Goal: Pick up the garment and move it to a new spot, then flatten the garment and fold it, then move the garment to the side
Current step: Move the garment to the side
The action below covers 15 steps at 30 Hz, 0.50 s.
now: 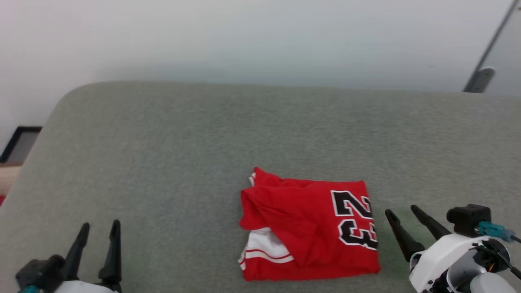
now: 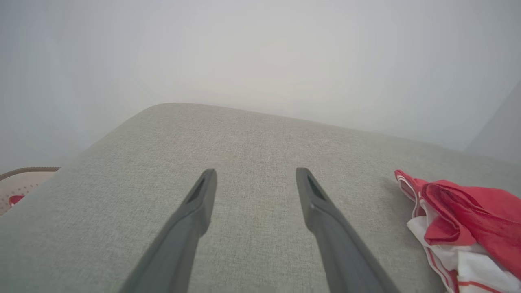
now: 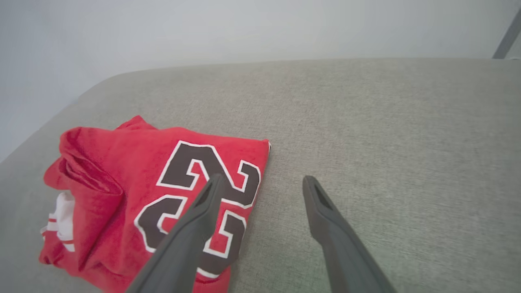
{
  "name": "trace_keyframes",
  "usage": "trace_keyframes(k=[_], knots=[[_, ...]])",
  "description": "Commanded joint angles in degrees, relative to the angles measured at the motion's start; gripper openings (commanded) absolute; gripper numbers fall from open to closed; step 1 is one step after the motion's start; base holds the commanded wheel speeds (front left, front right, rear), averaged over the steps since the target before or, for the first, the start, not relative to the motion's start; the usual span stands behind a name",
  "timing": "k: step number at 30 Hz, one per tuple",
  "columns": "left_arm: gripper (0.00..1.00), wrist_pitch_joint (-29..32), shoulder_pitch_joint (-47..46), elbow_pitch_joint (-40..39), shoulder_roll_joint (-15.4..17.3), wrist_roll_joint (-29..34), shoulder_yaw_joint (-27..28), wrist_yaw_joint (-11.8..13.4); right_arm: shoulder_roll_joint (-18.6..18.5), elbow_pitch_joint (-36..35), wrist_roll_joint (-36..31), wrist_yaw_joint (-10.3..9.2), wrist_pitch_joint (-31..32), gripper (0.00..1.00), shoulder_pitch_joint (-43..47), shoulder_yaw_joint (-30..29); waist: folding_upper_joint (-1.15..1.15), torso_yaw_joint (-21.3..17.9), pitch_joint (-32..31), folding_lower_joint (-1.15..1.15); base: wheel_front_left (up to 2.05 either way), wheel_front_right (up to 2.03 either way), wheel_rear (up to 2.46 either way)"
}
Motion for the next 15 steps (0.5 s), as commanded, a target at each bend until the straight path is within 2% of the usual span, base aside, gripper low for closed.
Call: trace_keyframes(k=[1, 7, 15], knots=[[1.0, 0.02, -0.71, 0.17, -0.25, -0.16, -0.37, -0.18, -0.2, 0.23, 0.78, -0.1, 1.84, 1.0, -0.78, 0.7, 0.0, 2.85, 1.66, 0.0, 0.0, 0.0, 0.0], [1.0, 0.02, -1.42, 0.74, -1.03, -0.26, -1.59, -0.18, -0.51, 1.55, 2.03, -0.1, 9.74, 1.0, -1.76, 1.34, 0.0, 5.56, 3.07, 0.0, 0.0, 0.0, 0.0], [1.0, 0.02, -2.77, 1.7, -1.25, -1.07, -2.88, -0.18, 0.38, 4.24, 2.28, -0.1, 19.78, 1.0, -3.61, -1.1, 0.0, 8.0, 5.15, 0.0, 0.0, 0.0, 0.0]])
